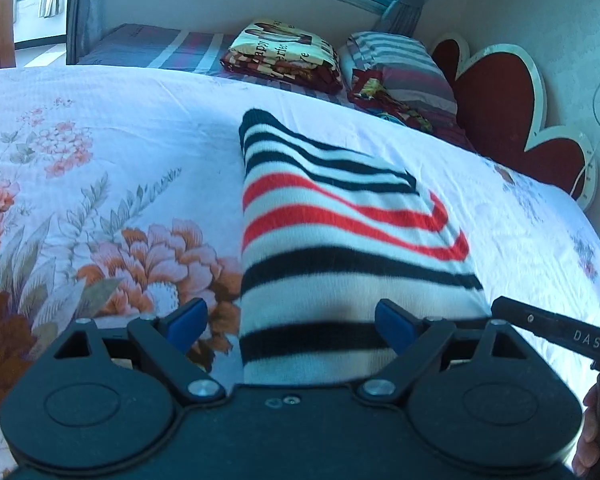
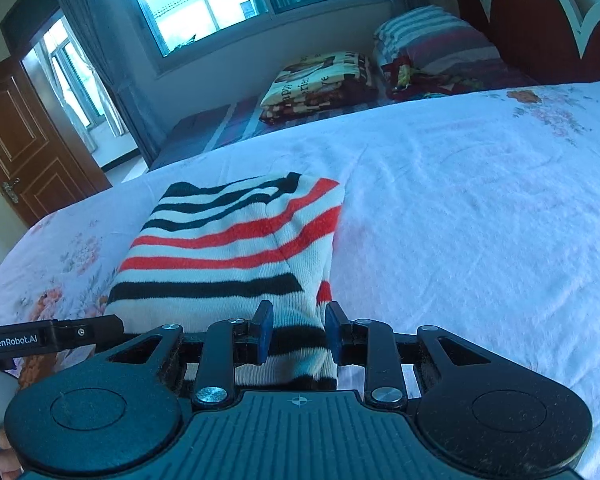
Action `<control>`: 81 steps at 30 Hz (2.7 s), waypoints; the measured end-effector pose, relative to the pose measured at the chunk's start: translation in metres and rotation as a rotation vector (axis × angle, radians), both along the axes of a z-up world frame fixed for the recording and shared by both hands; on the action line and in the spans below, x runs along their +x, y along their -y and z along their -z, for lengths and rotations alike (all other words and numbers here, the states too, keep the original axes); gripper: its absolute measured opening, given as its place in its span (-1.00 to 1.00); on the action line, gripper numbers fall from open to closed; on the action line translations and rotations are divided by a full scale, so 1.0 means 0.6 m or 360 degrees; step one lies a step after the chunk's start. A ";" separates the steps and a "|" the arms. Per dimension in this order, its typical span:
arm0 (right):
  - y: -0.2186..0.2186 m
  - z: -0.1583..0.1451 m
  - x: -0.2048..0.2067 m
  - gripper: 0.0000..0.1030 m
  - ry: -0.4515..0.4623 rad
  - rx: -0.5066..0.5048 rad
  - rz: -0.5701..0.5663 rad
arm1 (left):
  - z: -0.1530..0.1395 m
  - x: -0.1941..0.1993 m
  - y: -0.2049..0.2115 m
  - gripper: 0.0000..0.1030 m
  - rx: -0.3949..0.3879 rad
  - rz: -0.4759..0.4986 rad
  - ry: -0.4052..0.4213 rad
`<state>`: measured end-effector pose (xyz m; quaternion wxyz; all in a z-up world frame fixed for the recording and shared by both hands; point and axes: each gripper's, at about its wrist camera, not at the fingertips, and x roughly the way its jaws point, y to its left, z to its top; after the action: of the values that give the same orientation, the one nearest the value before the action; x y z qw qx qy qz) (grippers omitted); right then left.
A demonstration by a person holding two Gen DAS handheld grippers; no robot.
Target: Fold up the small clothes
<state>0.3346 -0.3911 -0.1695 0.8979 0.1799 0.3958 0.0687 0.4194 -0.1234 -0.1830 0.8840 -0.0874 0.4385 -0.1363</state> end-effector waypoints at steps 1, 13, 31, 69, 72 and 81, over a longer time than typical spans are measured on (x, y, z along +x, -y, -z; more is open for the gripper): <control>0.000 -0.001 0.004 0.25 -0.0002 0.0004 0.0007 | -0.001 0.004 0.000 0.77 0.0002 -0.0009 -0.0002; 0.003 0.013 0.059 0.73 -0.0016 0.0073 -0.0034 | 0.007 0.051 -0.005 0.87 -0.0049 -0.0043 -0.0057; 0.006 0.093 0.112 0.72 -0.0147 0.0206 -0.0154 | 0.081 0.110 0.001 0.67 -0.0411 0.0067 -0.0251; -0.254 -0.044 0.087 -0.34 0.0043 0.0392 -0.0228 | -0.046 0.054 -0.184 0.26 -0.0179 -0.0027 0.0039; -0.339 -0.049 0.091 -0.34 0.0059 0.0404 -0.0239 | -0.049 0.057 -0.263 0.26 -0.0177 -0.0047 0.0057; -0.585 -0.009 0.142 -0.34 0.0079 0.0414 -0.0318 | -0.027 0.095 -0.469 0.26 -0.0133 -0.0123 0.0068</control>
<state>0.4196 -0.0403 -0.1643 0.8652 0.2527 0.3772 0.2128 0.4765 0.1580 -0.1667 0.8934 -0.1383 0.4097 -0.1221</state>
